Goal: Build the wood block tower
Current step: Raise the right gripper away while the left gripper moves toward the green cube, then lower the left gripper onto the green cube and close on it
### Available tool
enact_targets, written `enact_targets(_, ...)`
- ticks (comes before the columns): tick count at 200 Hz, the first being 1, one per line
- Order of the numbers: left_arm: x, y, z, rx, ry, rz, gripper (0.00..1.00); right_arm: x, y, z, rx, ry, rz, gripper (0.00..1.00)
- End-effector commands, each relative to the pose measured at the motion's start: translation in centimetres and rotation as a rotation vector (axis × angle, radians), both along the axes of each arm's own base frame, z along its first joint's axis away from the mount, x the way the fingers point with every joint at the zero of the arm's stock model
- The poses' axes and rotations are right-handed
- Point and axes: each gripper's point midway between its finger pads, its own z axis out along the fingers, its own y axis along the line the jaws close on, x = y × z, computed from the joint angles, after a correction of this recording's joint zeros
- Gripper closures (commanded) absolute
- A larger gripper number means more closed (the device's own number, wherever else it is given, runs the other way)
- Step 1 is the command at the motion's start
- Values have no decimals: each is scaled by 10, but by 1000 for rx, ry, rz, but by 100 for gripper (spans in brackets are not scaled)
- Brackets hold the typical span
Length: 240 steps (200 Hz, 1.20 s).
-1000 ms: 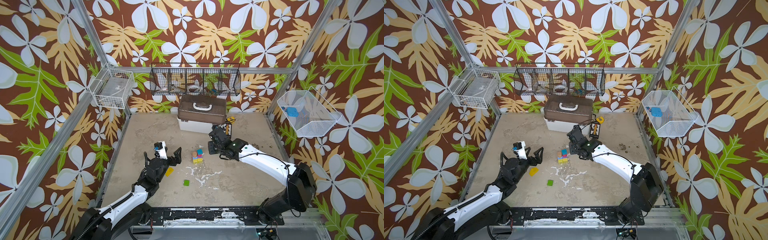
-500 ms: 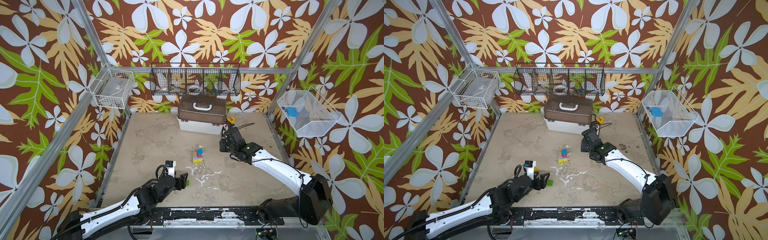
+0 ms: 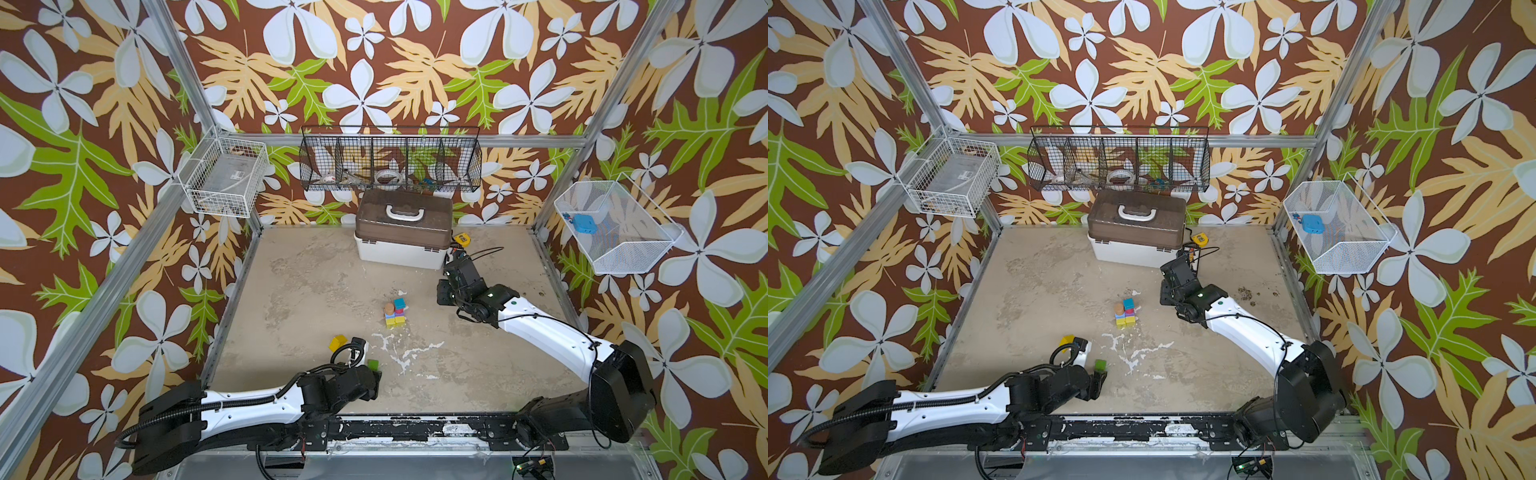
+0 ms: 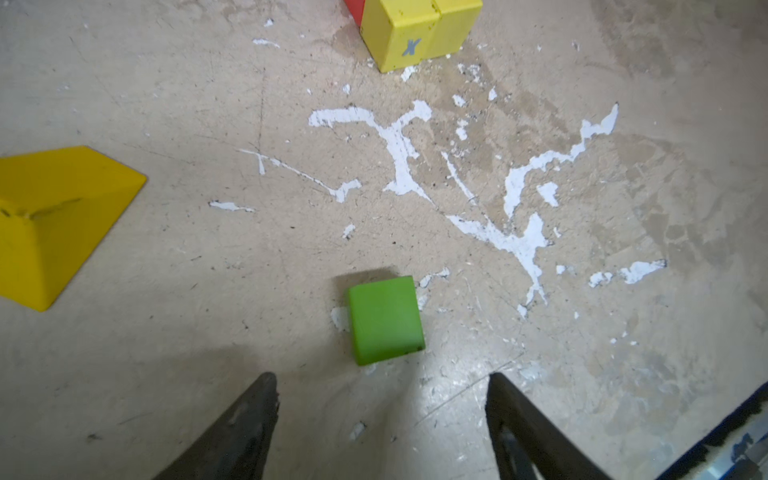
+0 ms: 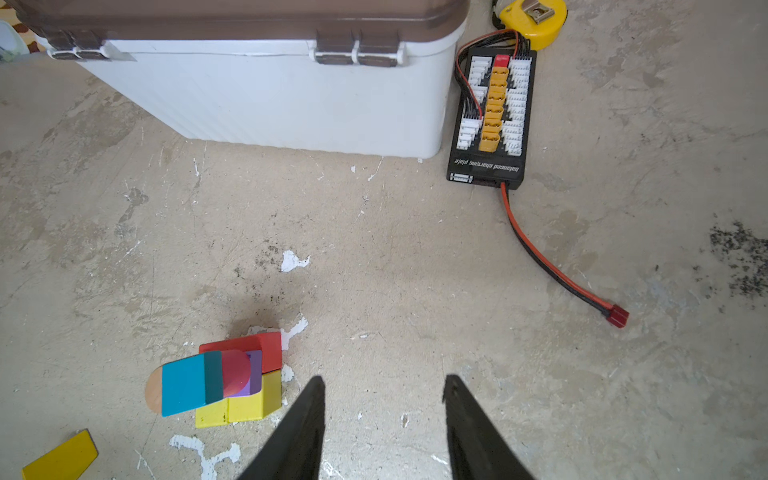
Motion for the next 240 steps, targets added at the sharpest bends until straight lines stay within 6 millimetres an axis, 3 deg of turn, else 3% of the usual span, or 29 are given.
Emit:
enact_targets(1,7,-3,6,-3,-41,8,21,3,1,1,0,-6,-2,52)
enact_targets(95,15,-14,-1,109,-62,-25,28,2,5,0,9,11,14,52)
enact_targets(240,22,-23,-19,232,-48,-45,58,0,9,-3,15,28,31,52)
